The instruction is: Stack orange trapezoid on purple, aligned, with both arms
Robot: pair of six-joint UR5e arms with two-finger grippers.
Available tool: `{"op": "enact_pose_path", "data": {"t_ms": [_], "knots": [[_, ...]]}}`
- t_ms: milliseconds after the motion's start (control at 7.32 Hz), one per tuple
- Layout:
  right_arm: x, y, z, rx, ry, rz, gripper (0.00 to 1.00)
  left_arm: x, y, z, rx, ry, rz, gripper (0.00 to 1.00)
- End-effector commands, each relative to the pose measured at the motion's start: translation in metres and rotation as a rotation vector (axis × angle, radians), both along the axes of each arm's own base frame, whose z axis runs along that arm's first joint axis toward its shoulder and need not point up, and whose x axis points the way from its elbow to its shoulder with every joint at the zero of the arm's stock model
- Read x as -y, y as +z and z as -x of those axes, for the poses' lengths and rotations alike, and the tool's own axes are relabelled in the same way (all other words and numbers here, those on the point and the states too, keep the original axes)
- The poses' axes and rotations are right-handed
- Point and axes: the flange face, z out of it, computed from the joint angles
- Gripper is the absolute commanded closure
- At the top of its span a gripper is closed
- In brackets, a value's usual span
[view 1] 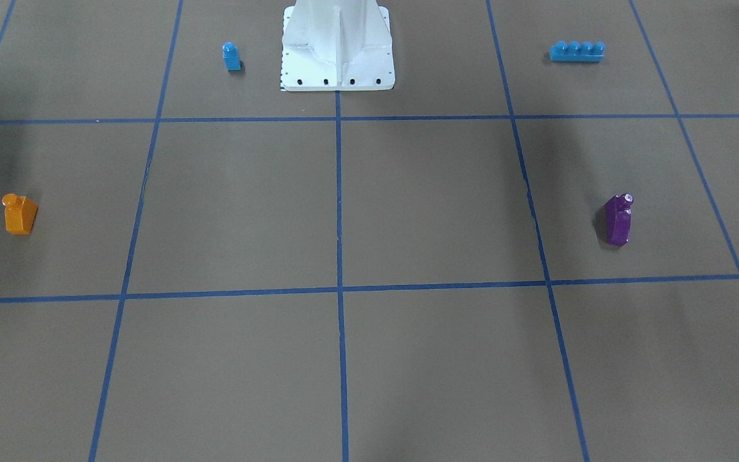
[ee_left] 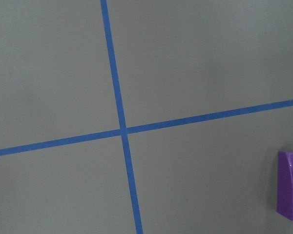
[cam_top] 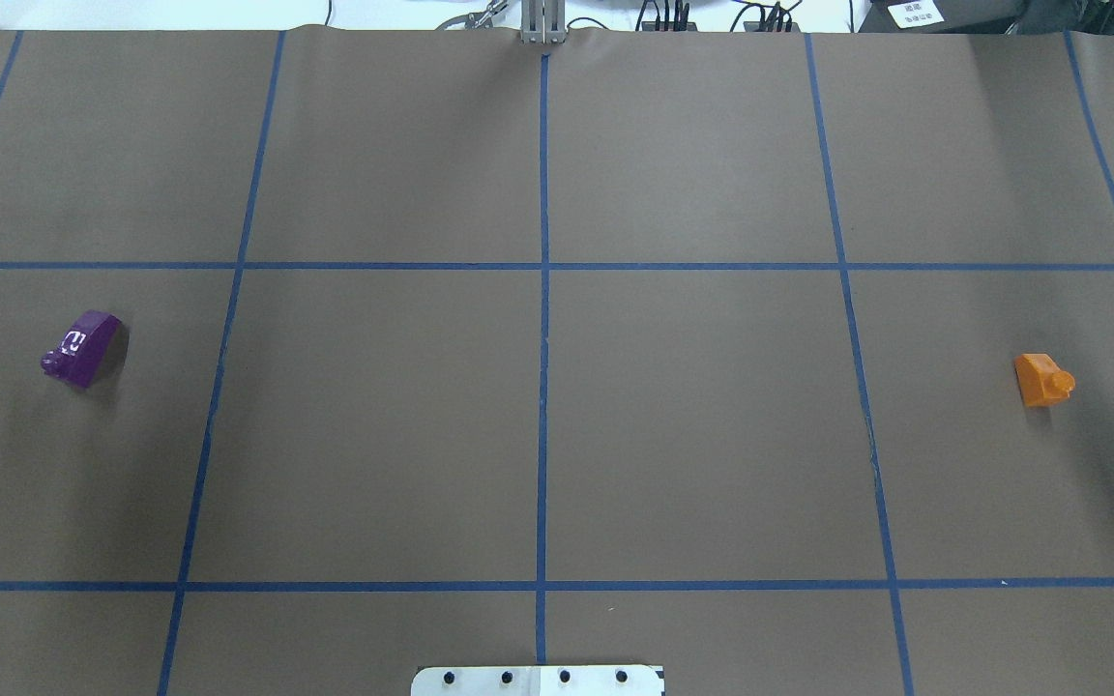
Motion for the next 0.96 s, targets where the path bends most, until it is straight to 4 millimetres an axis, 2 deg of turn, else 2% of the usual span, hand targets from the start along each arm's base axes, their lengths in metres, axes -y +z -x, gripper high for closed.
{"op": "enact_pose_path", "data": {"t_ms": [0, 273, 410, 547, 683, 820], "knots": [[0.001, 0.002, 0.000, 0.004, 0.001, -0.021, 0.00, -0.002, -0.005, -0.055, -0.005, 0.072, -0.007, 0.00], [0.000, 0.004, 0.000, 0.005, -0.004, -0.022, 0.00, -0.006, -0.017, -0.117, -0.015, 0.140, 0.024, 0.00], [0.000, 0.005, 0.000, 0.005, -0.002, -0.019, 0.00, 0.001, -0.035, -0.151, -0.018, 0.137, 0.051, 0.00], [0.000, 0.004, 0.001, 0.006, -0.006, -0.024, 0.00, -0.004, -0.041, -0.186, 0.009, 0.140, 0.074, 0.00], [0.000, 0.004, 0.001, 0.006, -0.008, -0.026, 0.00, -0.008, -0.042, -0.210, 0.027, 0.146, 0.092, 0.00], [0.000, 0.004, 0.001, 0.006, -0.009, -0.028, 0.00, -0.010, -0.036, -0.221, 0.037, 0.159, 0.095, 0.00]]}}
